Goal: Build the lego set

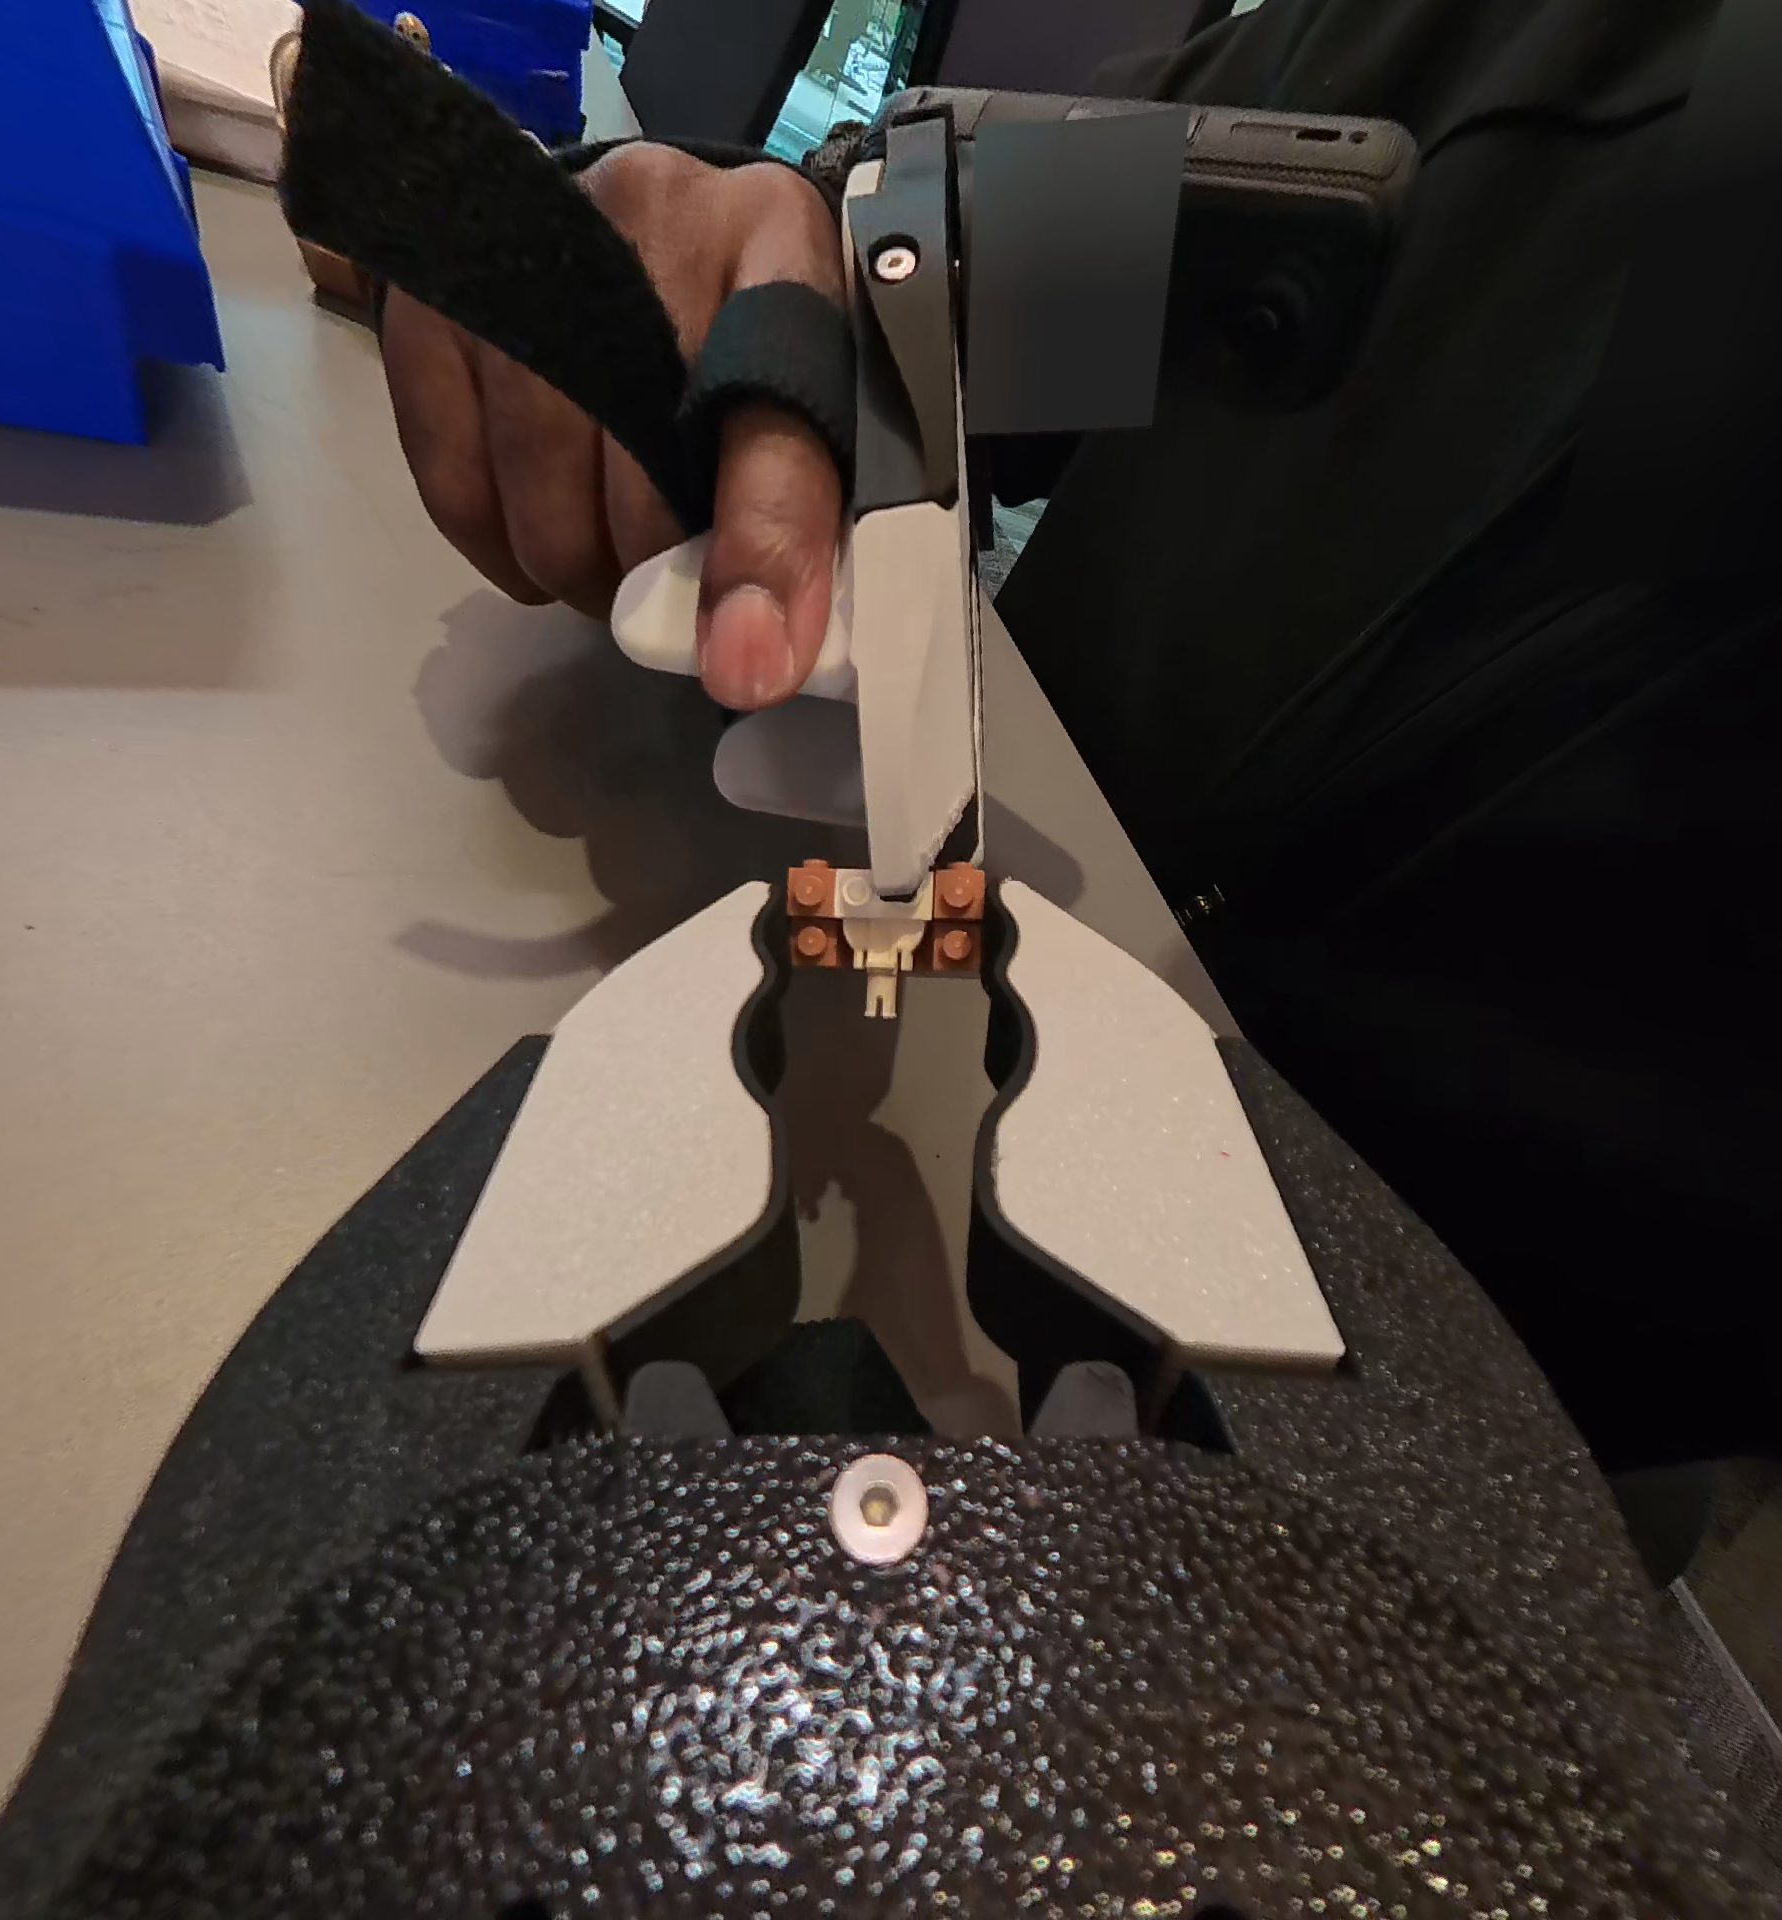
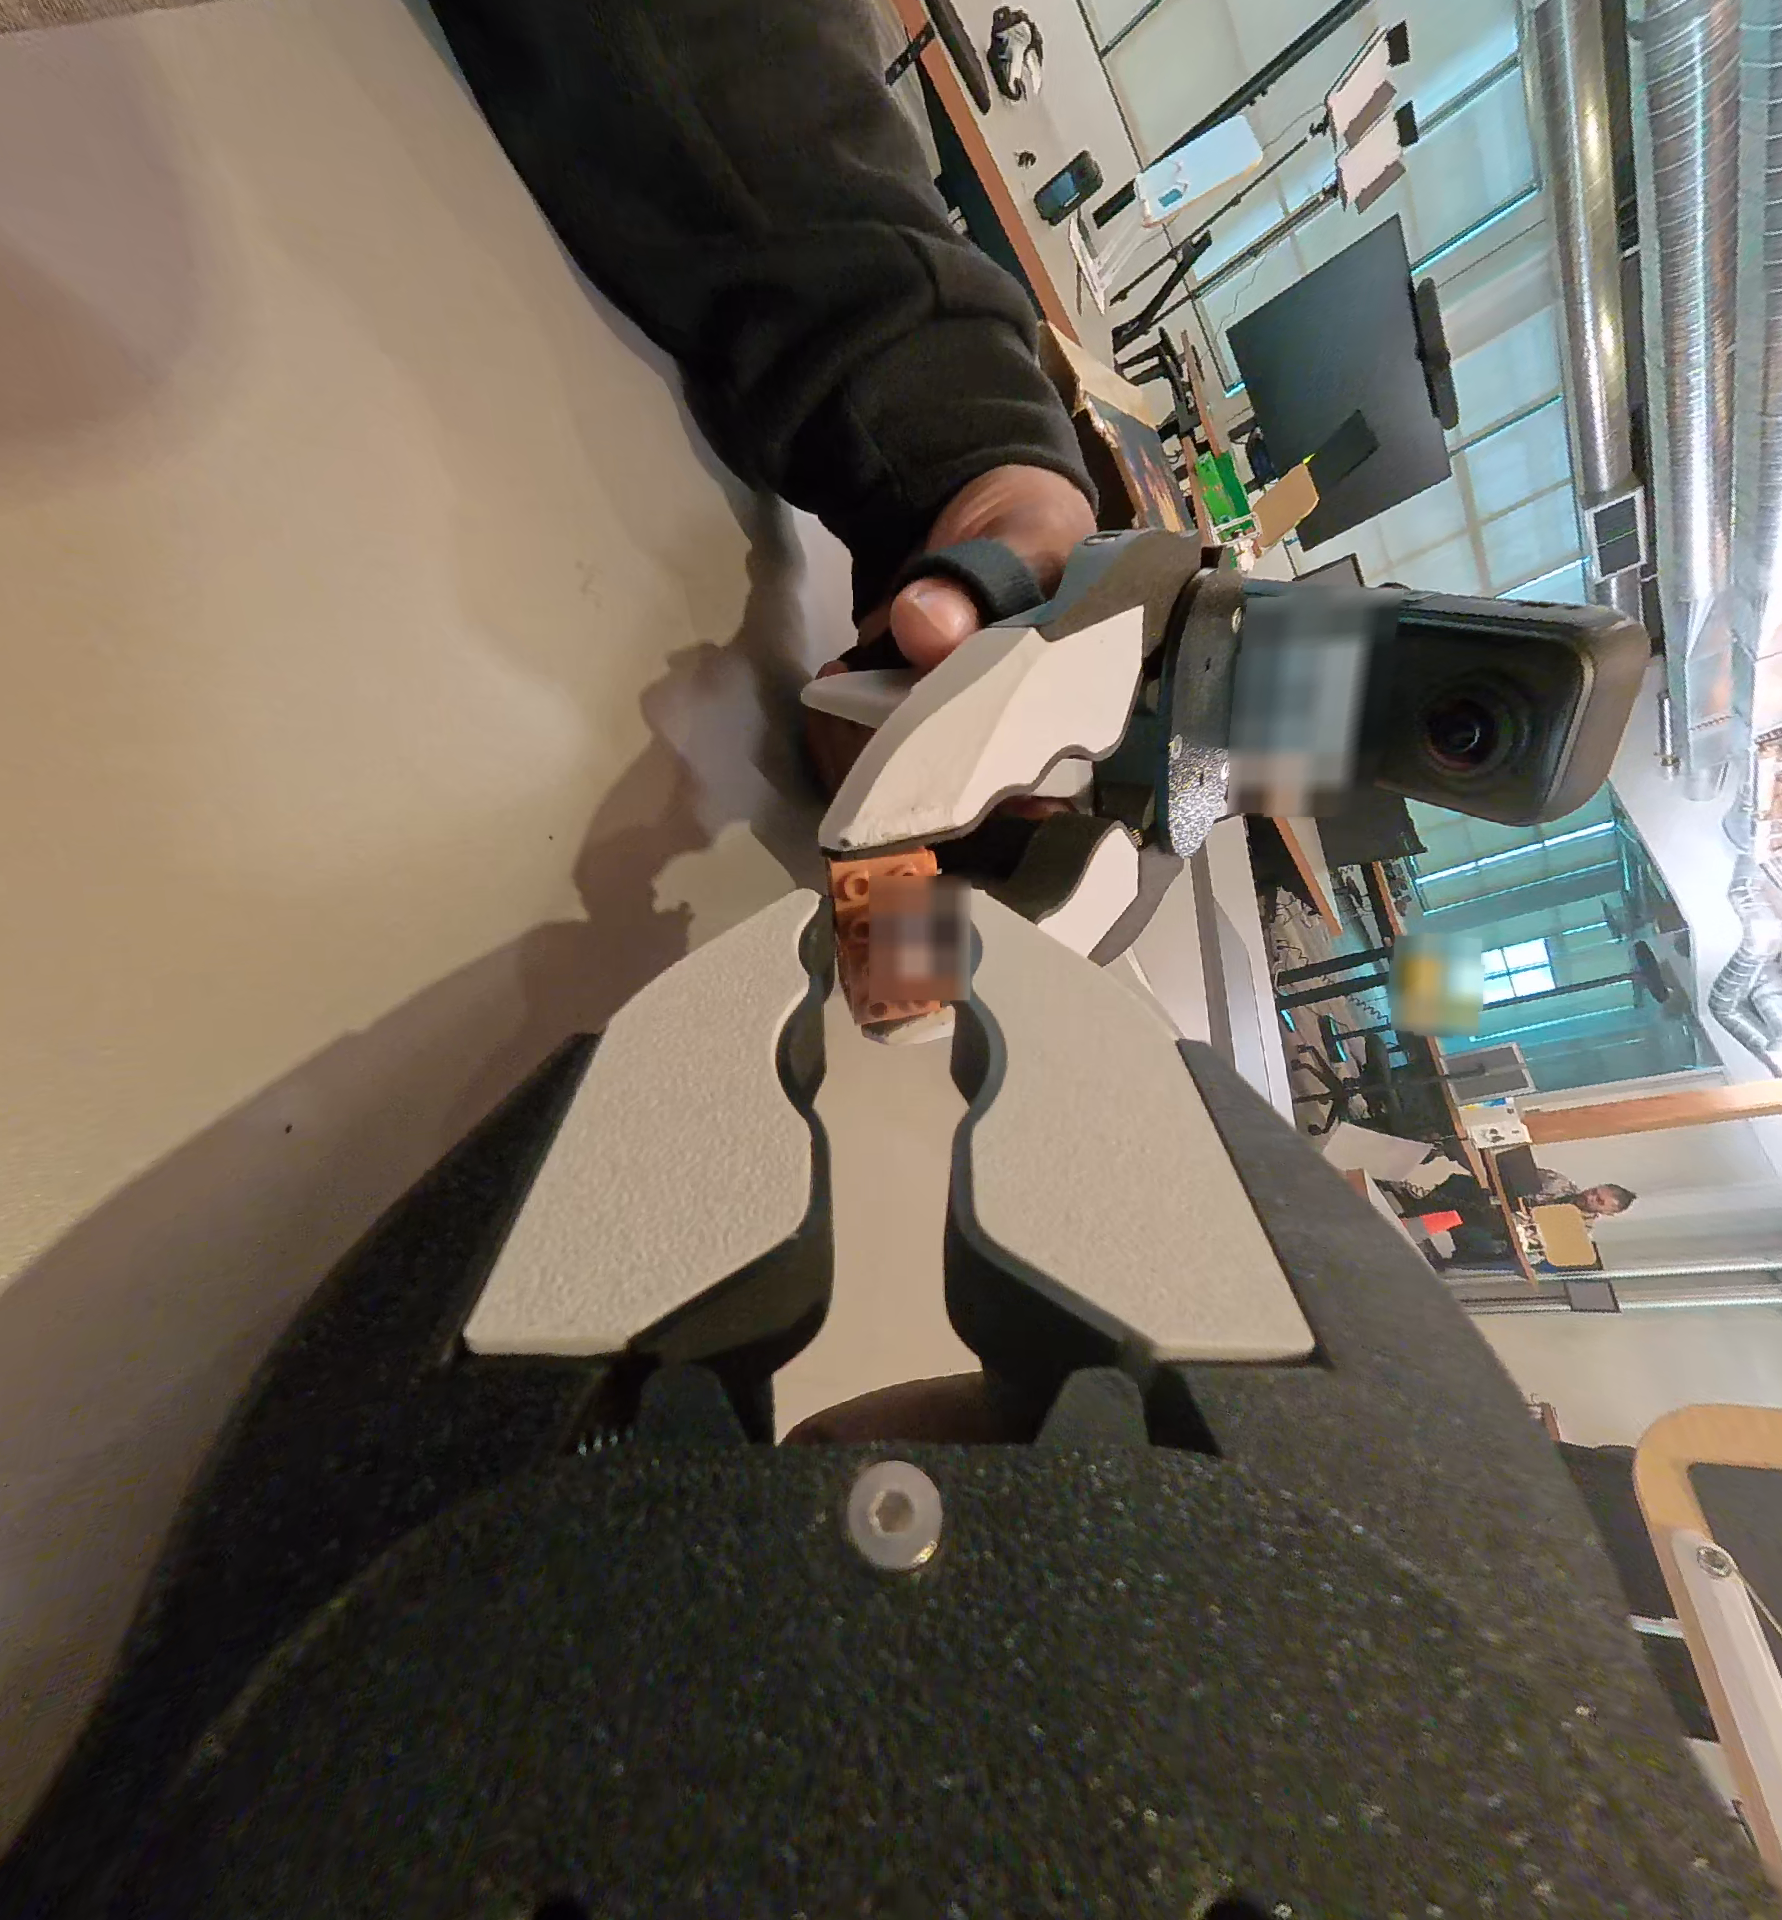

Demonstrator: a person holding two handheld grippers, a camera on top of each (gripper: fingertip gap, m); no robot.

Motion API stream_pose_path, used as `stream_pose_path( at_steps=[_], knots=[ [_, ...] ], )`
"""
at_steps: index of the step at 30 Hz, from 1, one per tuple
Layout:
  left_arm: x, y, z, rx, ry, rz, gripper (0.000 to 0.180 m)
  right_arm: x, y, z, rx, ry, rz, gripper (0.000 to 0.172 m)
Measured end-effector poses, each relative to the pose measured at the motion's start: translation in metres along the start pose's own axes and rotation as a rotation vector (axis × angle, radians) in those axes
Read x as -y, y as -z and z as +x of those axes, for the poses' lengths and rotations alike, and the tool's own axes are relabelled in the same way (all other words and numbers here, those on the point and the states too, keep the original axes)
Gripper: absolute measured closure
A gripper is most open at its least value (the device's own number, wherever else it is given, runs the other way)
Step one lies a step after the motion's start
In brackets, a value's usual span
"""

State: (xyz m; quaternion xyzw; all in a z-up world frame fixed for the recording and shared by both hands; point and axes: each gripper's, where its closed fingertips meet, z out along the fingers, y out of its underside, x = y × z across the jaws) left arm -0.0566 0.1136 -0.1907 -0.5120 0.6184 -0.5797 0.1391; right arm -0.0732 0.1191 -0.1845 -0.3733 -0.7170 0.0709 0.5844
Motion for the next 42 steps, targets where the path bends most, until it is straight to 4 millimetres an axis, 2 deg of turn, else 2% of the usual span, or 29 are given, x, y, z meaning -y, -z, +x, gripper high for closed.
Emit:
stream_pose_path(
  at_steps=[20,24,27,34,42],
  knots=[
    [-0.002,-0.003,0.001,-0.002,0.000,-0.021,0.146,-0.001,0.001,-0.002,0.052,-0.051,0.010,0.155],
    [0.003,0.002,-0.004,0.016,0.019,0.021,0.146,-0.004,0.001,0.004,0.012,-0.108,0.021,0.154],
    [0.001,0.000,-0.003,0.025,-0.001,0.005,0.146,-0.011,0.001,0.005,0.013,-0.110,0.006,0.138],
    [-0.003,-0.004,-0.004,0.034,-0.007,-0.033,0.146,-0.012,-0.002,-0.004,0.028,-0.072,0.003,0.151],
    [-0.009,-0.010,-0.001,0.025,-0.016,-0.078,0.146,-0.011,0.000,-0.011,0.087,-0.058,0.007,0.153]
  ],
)
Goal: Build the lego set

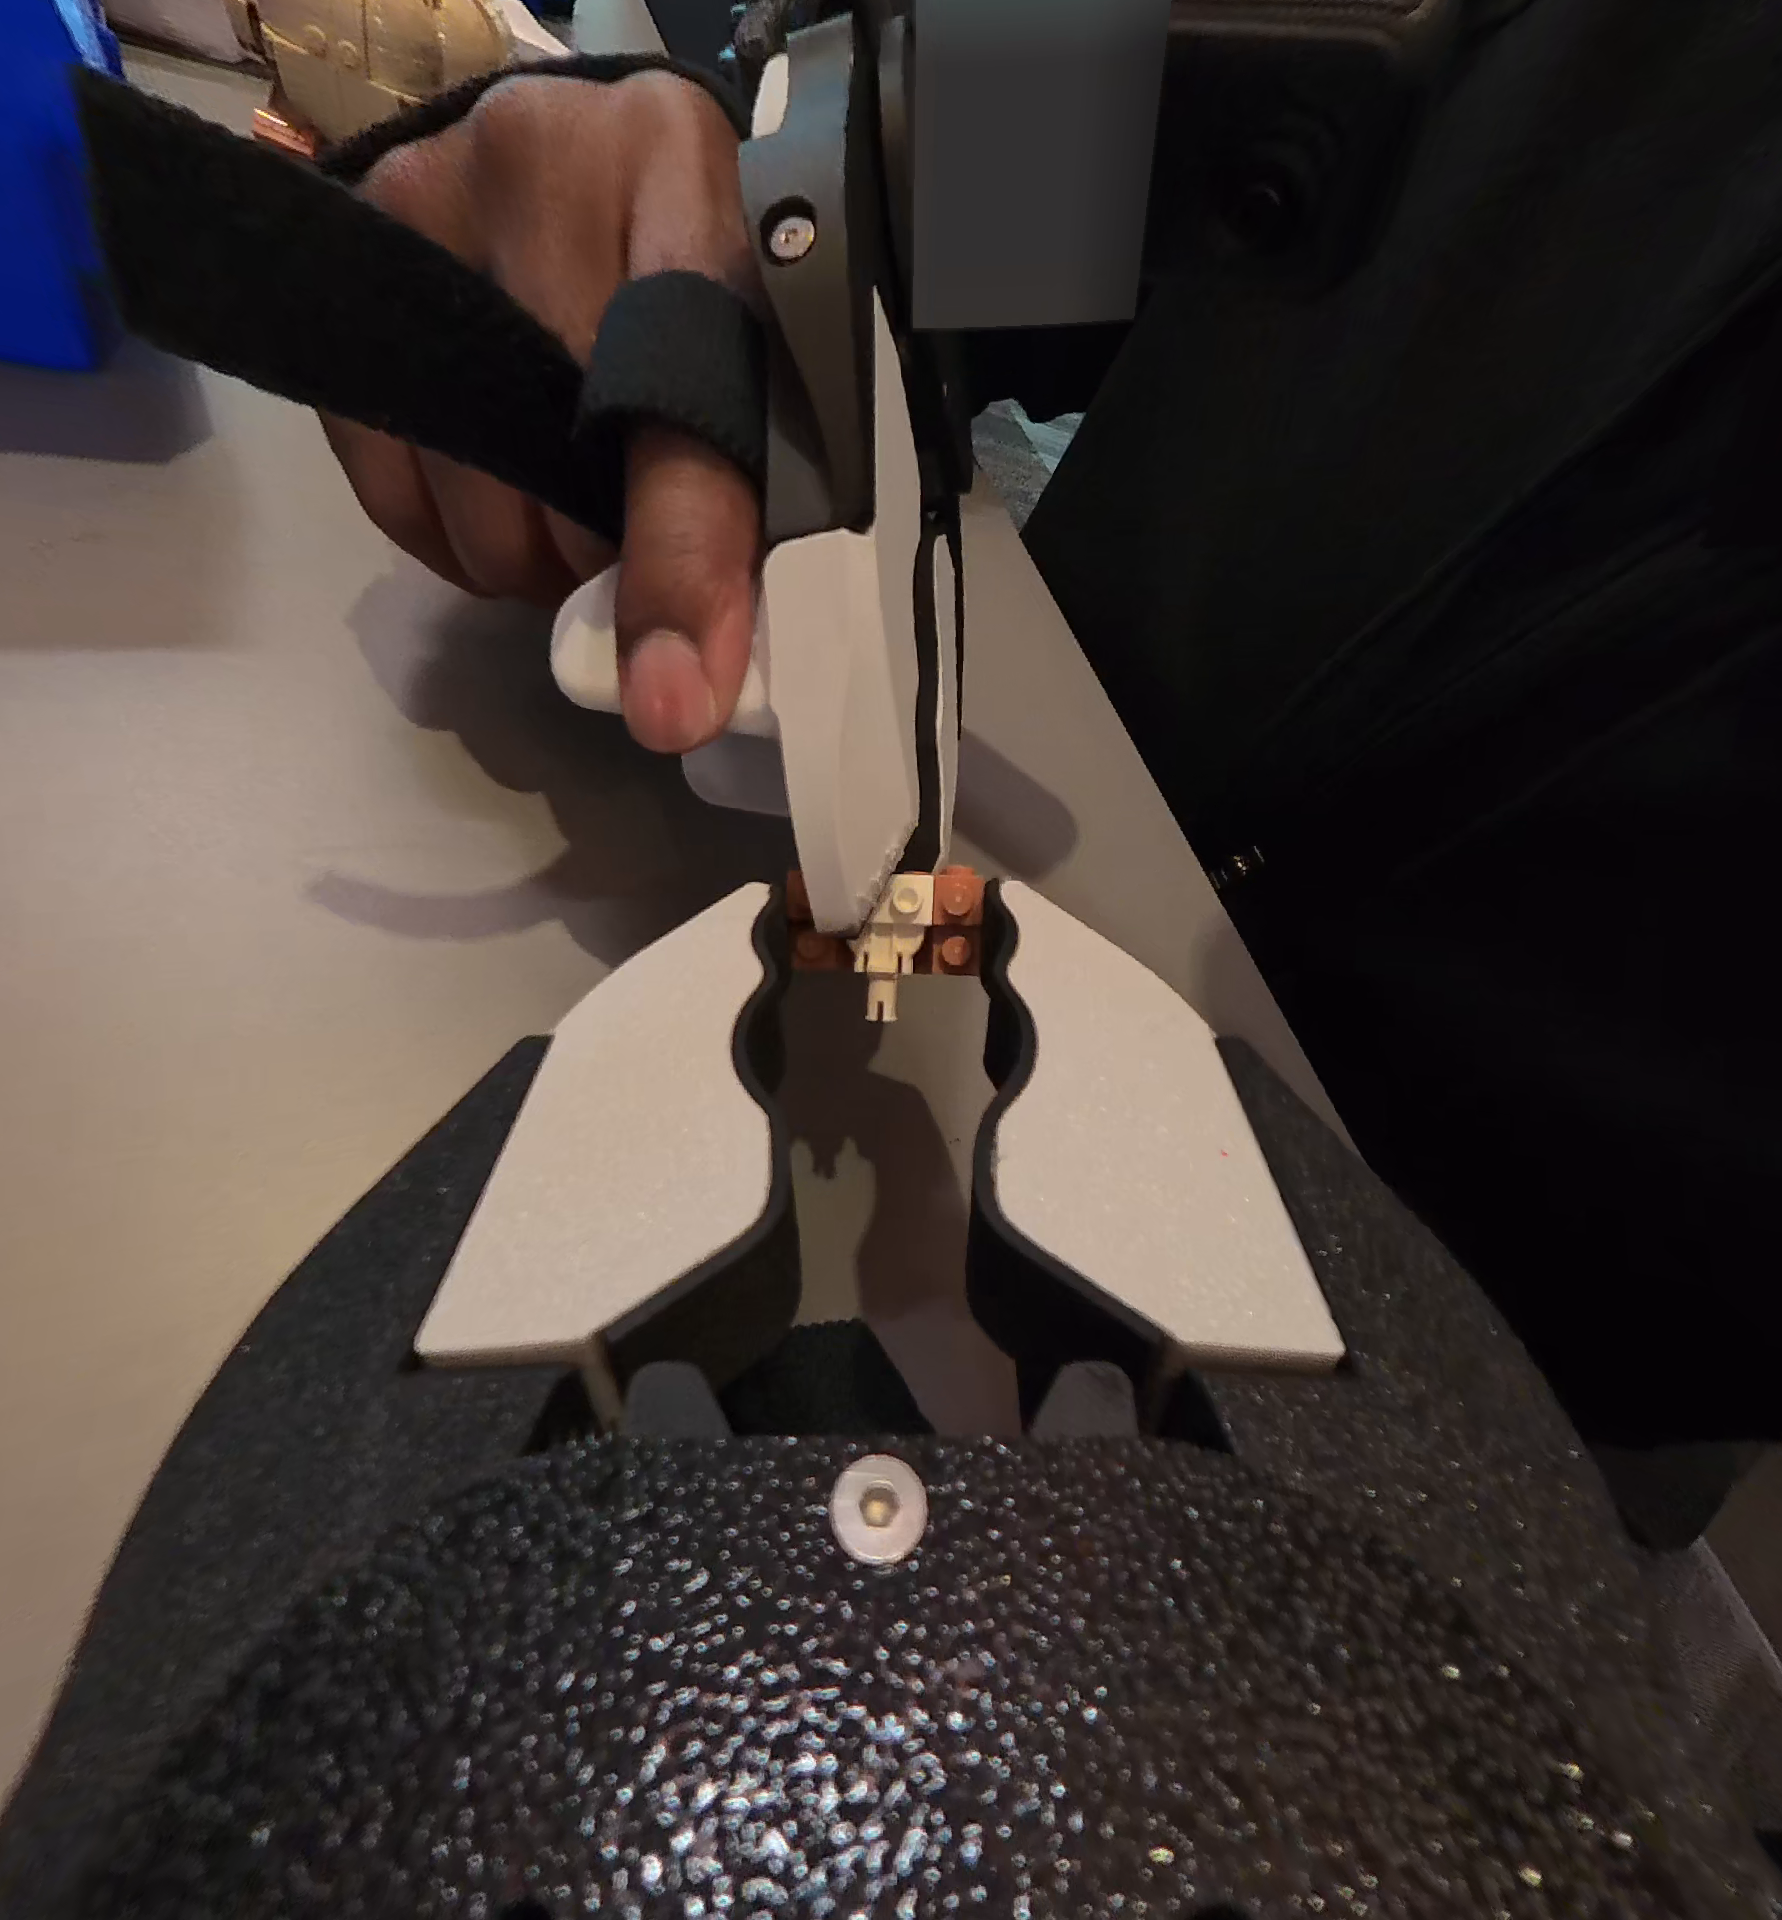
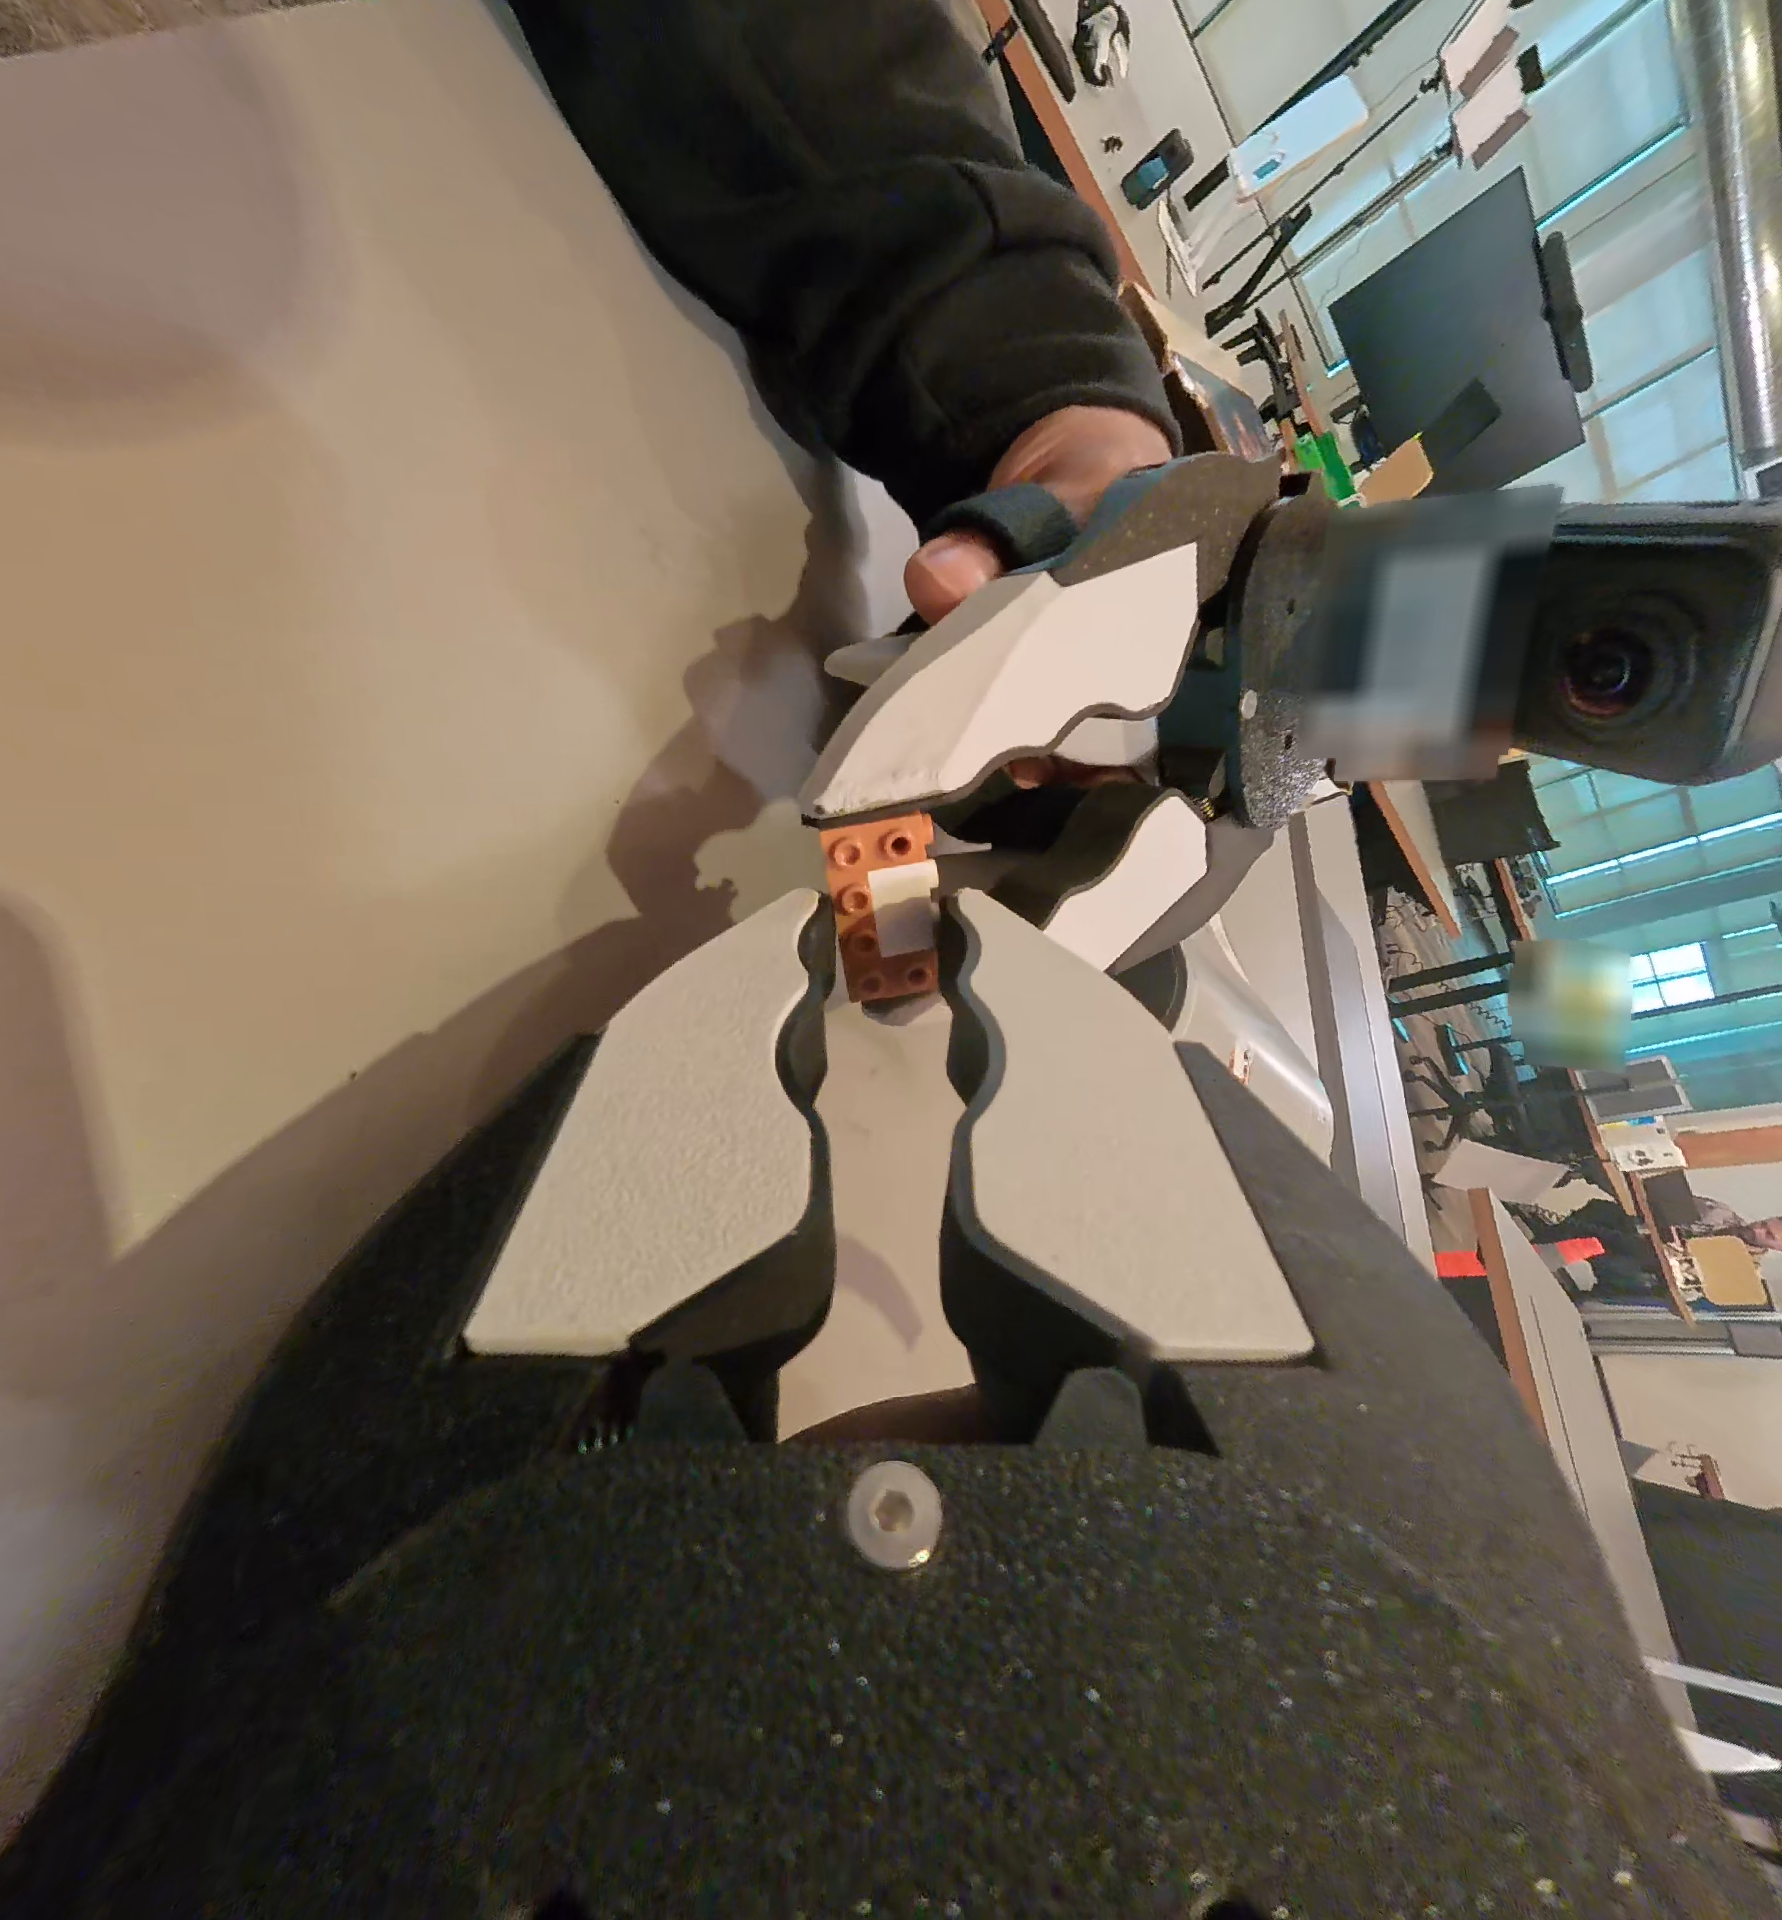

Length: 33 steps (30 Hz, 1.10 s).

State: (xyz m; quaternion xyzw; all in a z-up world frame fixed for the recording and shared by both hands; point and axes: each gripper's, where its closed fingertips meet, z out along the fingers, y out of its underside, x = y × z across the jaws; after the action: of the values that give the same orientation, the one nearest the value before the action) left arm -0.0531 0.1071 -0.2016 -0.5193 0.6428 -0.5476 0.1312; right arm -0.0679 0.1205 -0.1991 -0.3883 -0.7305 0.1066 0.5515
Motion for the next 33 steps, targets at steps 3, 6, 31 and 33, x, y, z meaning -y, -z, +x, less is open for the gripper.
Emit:
stream_pose_path(
  at_steps=[3,6,31,33],
  knots=[
    [-0.001,-0.001,0.000,0.005,-0.007,-0.012,0.146,0.000,0.000,-0.002,0.013,0.008,-0.008,0.153],
    [0.000,0.000,-0.004,0.038,-0.017,-0.007,0.146,-0.004,0.000,0.001,-0.018,-0.007,-0.018,0.152],
    [-0.037,0.002,-0.054,0.521,-0.197,-0.410,0.146,-0.039,0.010,0.005,0.021,-0.250,-0.038,0.139],
    [-0.036,0.000,-0.053,0.507,-0.185,-0.392,0.146,-0.040,0.011,0.010,0.003,-0.281,-0.033,0.140]
  ],
)
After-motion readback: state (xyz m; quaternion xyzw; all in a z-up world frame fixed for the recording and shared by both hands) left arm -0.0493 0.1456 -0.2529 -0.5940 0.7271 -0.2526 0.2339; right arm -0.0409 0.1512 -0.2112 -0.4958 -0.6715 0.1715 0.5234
